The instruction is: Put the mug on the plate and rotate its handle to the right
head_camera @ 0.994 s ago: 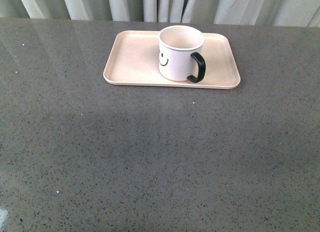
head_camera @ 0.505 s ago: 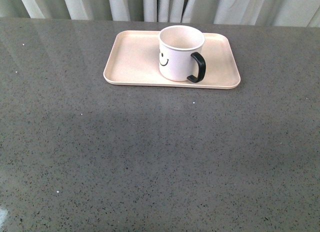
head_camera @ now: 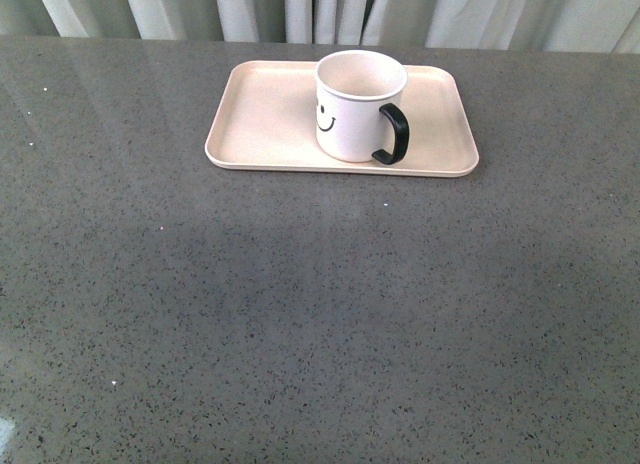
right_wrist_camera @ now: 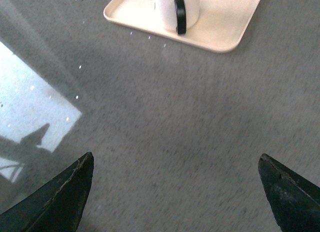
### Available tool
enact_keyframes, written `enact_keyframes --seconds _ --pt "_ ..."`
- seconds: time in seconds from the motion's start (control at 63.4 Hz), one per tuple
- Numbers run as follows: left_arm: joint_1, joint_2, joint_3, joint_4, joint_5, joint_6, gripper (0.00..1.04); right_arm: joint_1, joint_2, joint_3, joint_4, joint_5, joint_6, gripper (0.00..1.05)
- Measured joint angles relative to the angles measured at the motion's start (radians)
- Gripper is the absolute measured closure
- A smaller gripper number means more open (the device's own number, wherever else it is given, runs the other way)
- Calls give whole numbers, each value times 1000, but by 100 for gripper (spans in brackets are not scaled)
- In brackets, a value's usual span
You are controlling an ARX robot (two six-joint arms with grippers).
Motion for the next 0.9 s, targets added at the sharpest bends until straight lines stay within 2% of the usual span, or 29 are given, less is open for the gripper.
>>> enact_keyframes --seconds 0.047,0.11,0.205,0.489,0.584,0.9 --pt "0 0 0 0 0 0 9 -8 129 78 64 2 -26 9" --pt "0 0 0 0 0 0 9 -3 426 275 190 60 -34 9" --pt "0 0 0 0 0 0 9 36 659 441 215 105 -17 9" --pt "0 0 0 0 0 0 9 194 1181 918 81 200 93 9" --pt "0 0 0 0 0 0 9 236 1298 1046 38 202 119 9" --pt "0 0 0 0 0 0 9 281 1499 1245 -34 291 171 9"
